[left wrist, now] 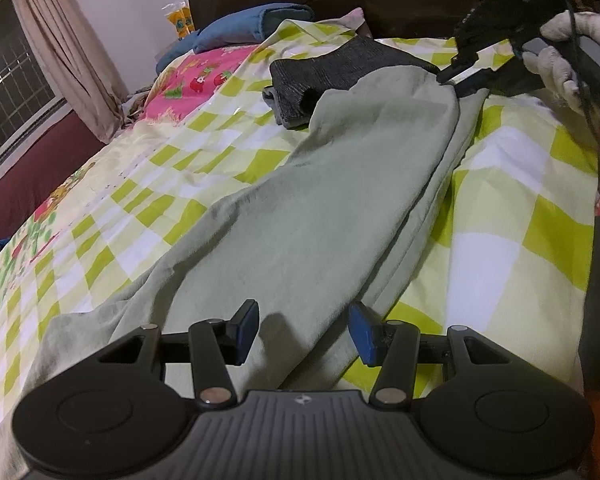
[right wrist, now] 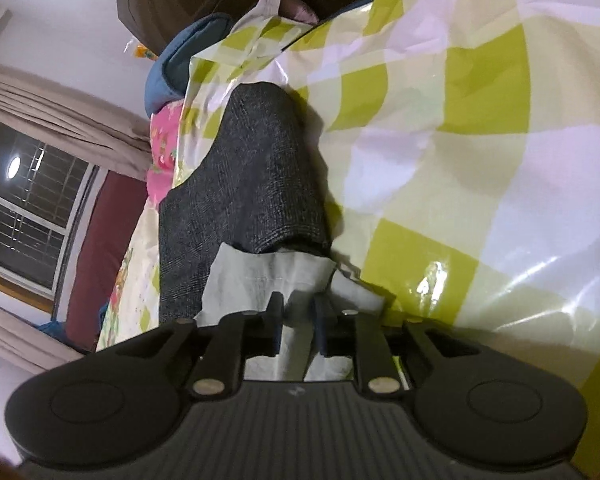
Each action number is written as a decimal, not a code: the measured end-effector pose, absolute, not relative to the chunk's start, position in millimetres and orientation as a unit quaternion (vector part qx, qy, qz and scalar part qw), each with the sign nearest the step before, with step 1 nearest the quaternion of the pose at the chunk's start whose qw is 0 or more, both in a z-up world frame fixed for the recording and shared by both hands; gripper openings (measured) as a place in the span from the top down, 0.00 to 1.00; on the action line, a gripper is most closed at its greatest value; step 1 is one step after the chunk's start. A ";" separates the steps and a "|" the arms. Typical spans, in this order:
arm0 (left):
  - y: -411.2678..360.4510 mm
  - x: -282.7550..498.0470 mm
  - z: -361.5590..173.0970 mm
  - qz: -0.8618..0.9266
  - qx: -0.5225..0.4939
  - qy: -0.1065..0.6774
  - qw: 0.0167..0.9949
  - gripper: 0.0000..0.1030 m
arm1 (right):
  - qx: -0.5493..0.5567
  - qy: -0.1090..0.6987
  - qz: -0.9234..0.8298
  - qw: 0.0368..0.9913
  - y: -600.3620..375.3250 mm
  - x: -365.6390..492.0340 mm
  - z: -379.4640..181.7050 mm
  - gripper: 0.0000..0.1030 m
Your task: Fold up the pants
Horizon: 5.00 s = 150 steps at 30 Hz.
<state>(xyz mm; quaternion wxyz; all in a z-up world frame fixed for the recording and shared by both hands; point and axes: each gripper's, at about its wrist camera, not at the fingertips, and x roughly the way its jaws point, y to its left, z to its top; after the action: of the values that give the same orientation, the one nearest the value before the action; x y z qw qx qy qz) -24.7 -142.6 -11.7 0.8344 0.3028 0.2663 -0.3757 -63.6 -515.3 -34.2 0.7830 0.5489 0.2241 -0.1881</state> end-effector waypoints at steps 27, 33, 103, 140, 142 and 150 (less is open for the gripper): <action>-148.0 -22.7 -5.4 -0.381 0.296 0.259 0.837 0.38 | 0.577 0.160 -0.159 0.785 -509.5 -99.3 -13.5 0.97; -153.1 -23.3 -17.1 -0.378 0.315 0.268 0.828 0.38 | 0.592 0.213 -0.198 0.752 -517.5 -92.0 -47.9 0.96; -44.4 11.6 -33.4 -0.360 0.164 0.305 0.866 0.15 | 0.272 0.422 0.165 0.849 -273.5 171.6 12.5 0.89; -67.6 -22.3 -3.3 -0.317 0.317 0.259 0.856 0.20 | 0.065 0.422 0.193 0.884 -248.5 31.8 25.2 0.65; -62.8 -21.3 -3.8 -0.320 0.322 0.257 0.853 0.19 | -0.012 0.420 0.213 0.882 -221.9 28.7 21.9 0.65; -48.5 -14.2 -6.8 -0.326 0.288 0.272 0.858 0.19 | -0.119 0.426 0.209 0.872 -186.2 33.1 -4.5 0.75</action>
<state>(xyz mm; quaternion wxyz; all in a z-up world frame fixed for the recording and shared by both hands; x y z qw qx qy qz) -14.2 -48.5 -6.8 0.8582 0.2876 0.2725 -0.3265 33.1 -186.2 -4.5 0.8721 -0.1192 0.4263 0.2086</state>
